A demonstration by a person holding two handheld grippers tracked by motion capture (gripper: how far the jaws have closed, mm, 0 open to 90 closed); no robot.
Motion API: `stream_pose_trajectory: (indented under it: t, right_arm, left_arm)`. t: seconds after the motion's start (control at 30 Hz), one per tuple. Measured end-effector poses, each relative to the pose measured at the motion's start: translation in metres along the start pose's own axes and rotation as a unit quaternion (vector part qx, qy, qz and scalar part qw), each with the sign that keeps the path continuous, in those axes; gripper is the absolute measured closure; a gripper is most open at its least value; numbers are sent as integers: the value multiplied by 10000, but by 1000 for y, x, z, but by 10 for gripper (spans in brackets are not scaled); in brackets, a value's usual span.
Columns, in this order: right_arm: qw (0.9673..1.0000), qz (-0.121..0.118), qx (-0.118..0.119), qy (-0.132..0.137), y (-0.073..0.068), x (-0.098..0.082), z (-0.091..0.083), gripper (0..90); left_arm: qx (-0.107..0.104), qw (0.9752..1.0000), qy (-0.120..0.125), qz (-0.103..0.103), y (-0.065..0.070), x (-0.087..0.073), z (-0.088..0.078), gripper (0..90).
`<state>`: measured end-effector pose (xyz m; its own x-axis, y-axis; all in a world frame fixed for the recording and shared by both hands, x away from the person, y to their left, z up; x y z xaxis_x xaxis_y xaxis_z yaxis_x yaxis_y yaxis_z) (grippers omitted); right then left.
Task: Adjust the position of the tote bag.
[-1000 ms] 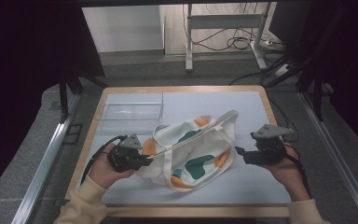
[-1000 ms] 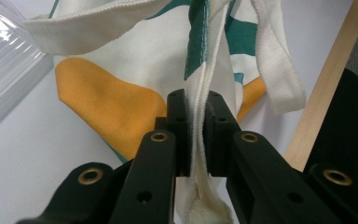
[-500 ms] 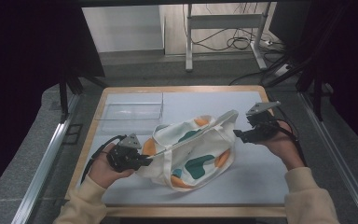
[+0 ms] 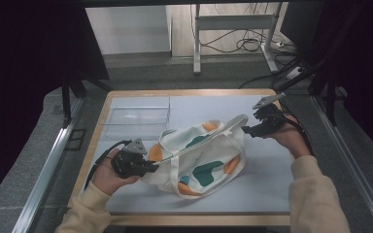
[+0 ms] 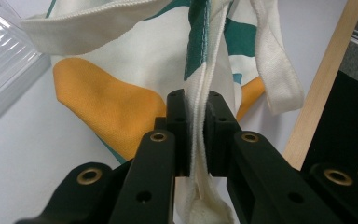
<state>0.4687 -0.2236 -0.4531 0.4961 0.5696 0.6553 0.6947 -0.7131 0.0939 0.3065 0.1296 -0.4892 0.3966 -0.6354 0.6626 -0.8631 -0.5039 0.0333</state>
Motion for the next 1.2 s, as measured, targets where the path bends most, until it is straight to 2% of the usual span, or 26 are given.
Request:
stream_pose_trajectory:
  t: [0.17,0.53,0.7,0.77,0.9,1.0,1.1,1.2]
  right_arm:
    - [10000,-36,79,-29,8,2,6,265]
    - [9996,-211,122,-133,5,7,14,264]
    - [9996,-237,91,-117,8,10,17,263]
    - [9993,-296,170,-168,8,10,22,261]
    - [9991,-327,186,-179,12,11,28,256]
    - [9986,-393,302,-205,13,13,34,254]
    - [9963,-626,530,-240,9,17,40,255]
    - [9946,-704,725,-233,6,18,42,301]
  left_arm:
    - [-14,10000,9,-10,0,0,0,830]
    - [-3,10000,0,-12,-1,0,0,831]
    - [-9,10000,8,4,-1,0,-1,830]
    - [-10,10000,-4,6,-2,-1,0,831]
    - [-3,10000,-13,10,-2,-1,0,831]
    - [2,10000,-14,4,-2,-1,0,831]
    - [-1,10000,-9,-7,-2,-1,0,830]
    - [-6,10000,-12,-17,-3,-1,1,830]
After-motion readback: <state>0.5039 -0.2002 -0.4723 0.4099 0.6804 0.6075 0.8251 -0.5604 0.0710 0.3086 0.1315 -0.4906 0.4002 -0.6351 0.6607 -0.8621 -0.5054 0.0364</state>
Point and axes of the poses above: each handheld gripper's, and its own axes: z roughly forward along the jaws, x roughly out of its top, y roughly to its right, the point moved 7 cm from there along z, roughly forward along the jaws, and after that the axes turned 6 degrees about z, right-handed, at the moved point
